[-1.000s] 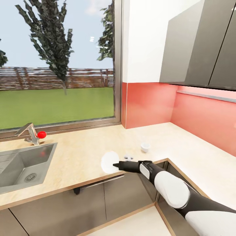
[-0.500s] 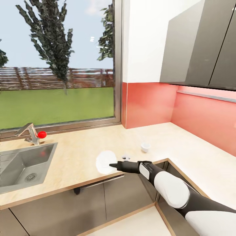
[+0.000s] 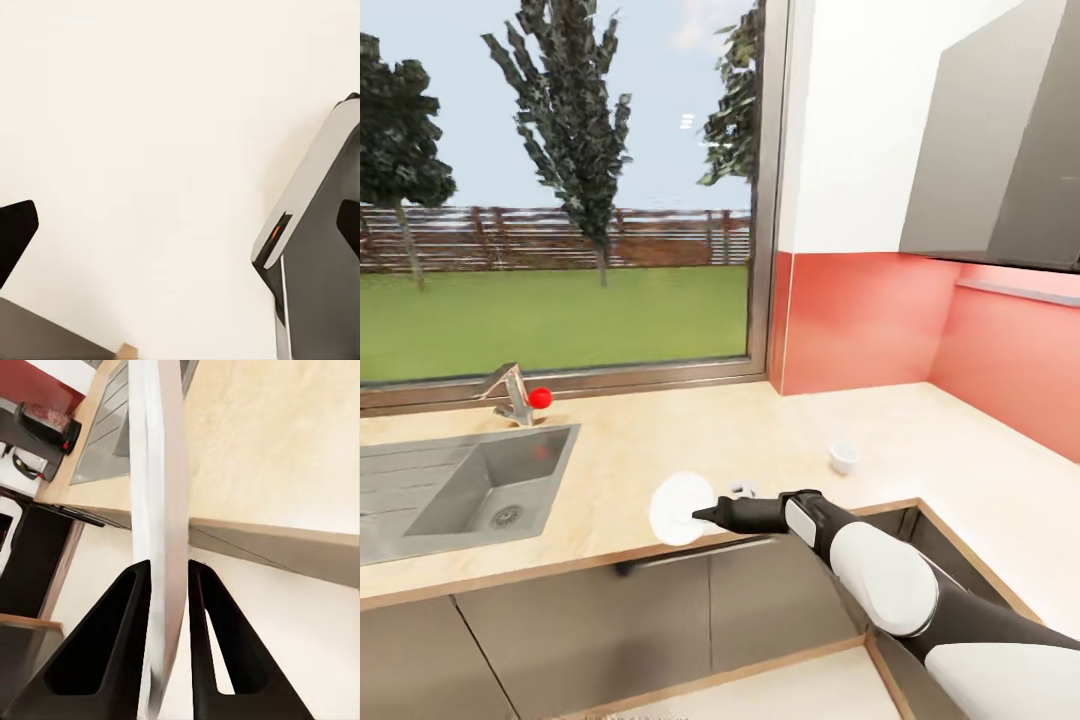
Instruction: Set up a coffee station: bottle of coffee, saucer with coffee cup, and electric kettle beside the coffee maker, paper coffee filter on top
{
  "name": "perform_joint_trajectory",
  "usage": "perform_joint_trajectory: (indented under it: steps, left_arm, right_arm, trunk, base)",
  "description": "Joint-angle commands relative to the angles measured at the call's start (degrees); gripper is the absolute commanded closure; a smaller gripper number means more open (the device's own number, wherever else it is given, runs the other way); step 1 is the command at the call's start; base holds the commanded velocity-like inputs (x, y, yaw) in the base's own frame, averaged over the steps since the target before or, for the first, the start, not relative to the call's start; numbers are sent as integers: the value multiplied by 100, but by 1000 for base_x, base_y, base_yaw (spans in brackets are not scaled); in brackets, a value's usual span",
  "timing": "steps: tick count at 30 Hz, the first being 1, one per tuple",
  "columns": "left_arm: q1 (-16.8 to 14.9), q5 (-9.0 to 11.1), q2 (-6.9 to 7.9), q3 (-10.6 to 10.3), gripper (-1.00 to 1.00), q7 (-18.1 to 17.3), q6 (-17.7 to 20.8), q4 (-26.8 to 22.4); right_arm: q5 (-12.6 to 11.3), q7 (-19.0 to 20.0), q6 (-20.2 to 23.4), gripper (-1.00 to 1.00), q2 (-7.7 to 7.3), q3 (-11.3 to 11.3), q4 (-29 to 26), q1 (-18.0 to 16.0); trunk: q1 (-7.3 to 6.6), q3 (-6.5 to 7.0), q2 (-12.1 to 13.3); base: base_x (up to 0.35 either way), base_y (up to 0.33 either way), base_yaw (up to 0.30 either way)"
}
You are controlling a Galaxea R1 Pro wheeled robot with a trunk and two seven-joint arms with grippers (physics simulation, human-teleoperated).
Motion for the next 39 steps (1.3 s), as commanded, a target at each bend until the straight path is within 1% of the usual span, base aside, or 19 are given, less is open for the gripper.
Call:
perform_joint_trajectory:
  steps: [1, 12, 27, 39]
  left_arm:
    - [4, 59, 0, -10, -100, 0, -12, -9]
    - [4, 59, -4, -12, -100, 0, -9, -3]
    - [4, 59, 9, -20, -100, -8, -8, -13]
    - [4, 51, -11, -14, -100, -79, -17, -18]
  right_arm:
    - [40, 22, 53, 100, 4, -58, -16, 2]
    - [39, 22, 53, 100, 4, -49, 9, 2]
    - [30, 37, 68, 100, 4, -57, 44, 2]
    - [30, 57, 70, 100, 4, -58, 55, 2]
  trunk:
    - [2, -3, -4]
    - [2, -42, -4]
    - [2, -145, -4]
    - [2, -228, -4]
  base:
    - [0, 0, 278]
    - [0, 0, 270]
    - [0, 0, 204]
    - [0, 0, 211]
